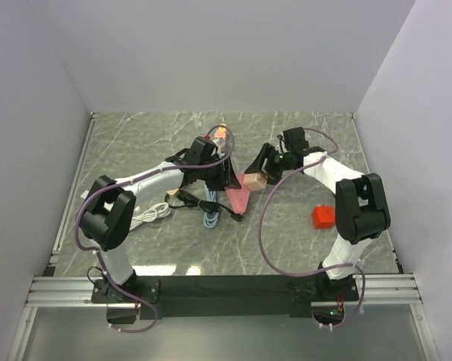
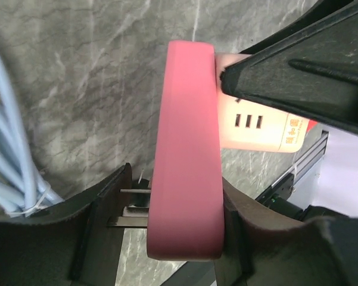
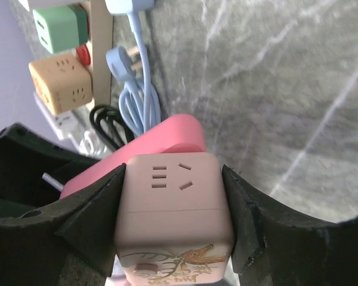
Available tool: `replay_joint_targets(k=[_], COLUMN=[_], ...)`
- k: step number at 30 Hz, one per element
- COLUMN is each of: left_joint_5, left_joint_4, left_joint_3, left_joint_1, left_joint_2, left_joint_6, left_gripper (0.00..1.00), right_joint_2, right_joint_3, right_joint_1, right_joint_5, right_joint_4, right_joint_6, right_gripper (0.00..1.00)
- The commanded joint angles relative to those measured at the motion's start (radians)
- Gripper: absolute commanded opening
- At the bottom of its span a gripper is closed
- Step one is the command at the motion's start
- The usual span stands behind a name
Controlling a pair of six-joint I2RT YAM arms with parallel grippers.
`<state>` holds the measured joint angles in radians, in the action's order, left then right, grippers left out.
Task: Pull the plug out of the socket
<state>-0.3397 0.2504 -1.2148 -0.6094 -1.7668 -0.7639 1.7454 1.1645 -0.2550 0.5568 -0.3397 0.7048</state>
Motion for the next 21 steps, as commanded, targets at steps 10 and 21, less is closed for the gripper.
replay_joint_targets(k=[10,21], left_joint_5=[0.160,-0.005], left_joint_4=[0.026,-0.034], left_joint_3=[0.018,-0.049], left_joint_1=[0.068,0.071], left_joint_2=[-0.079,0.107], left_joint_6=[0.077,0.046], left_gripper=[0.00,0.00], right_joint_2=[-0.012,-0.064], right_joint_3=[0.166,0.149], right_joint_1=[0.287,0.382], right_joint_5=[0.270,-0.358], right_joint_4=[-0.439,-0.459], right_joint_6=[-0.318,-0.165], right_gripper=[0.00,0.00])
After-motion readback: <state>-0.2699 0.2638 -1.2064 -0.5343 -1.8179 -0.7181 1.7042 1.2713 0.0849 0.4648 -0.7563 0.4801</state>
